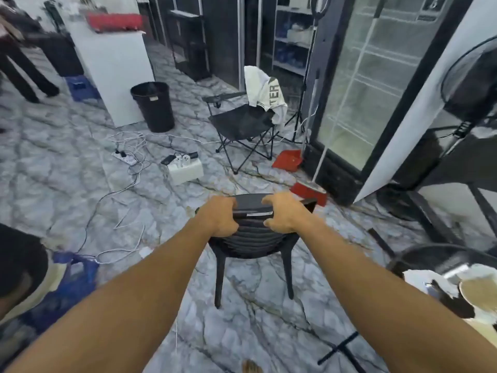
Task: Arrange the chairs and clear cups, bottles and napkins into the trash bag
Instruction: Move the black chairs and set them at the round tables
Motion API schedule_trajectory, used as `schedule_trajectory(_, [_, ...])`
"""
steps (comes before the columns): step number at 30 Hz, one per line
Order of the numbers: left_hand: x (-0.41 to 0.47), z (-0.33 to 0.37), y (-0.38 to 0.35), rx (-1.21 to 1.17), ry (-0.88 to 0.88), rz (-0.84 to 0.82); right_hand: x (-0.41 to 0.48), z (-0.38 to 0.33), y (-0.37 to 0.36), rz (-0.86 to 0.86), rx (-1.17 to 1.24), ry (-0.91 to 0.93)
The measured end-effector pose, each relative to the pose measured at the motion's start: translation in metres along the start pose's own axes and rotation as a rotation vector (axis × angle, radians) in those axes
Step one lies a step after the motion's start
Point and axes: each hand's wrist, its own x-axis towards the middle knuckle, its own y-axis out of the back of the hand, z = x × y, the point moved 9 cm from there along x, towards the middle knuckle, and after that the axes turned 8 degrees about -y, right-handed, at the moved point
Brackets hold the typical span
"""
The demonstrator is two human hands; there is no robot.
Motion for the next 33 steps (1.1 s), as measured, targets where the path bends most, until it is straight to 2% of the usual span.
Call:
schedule_trajectory(5, [0.062, -0.014, -0.035, 0.038, -0.034, -0.111, 0.067, 0.022, -0.038, -0.093, -0.228, -0.012])
schedule_trajectory(9, [0.088, -0.016, -0.066, 0.087, -0.057, -0.174, 0.091, 0.034, -0.054, -0.066, -0.336, -0.032])
schedule_trajectory(12, [0.094, -0.013, -0.066, 0.224, -0.113, -0.114, 0.093, 0.032, -0.051, -0.003, -0.341, 0.018])
schedule_trajectory(17, [0.079, -0.007, -0.043, 0.307, -0.234, -0.057, 0.072, 0.018, -0.035, 0.057, -0.287, 0.085])
schedule_trajectory(22, [0.033, 0.020, -0.007, 0.305, -0.368, -0.042, 0.014, 0.001, -0.005, 0.078, -0.199, 0.029])
schedule_trajectory(28, [-0.094, 0.083, 0.007, 0.352, -0.597, 0.019, -0.139, -0.016, -0.007, 0.196, -0.124, -0.137])
schedule_trajectory(33, [-0.188, 0.133, -0.013, 0.390, -0.764, -0.036, -0.261, -0.020, -0.037, 0.163, -0.057, -0.287])
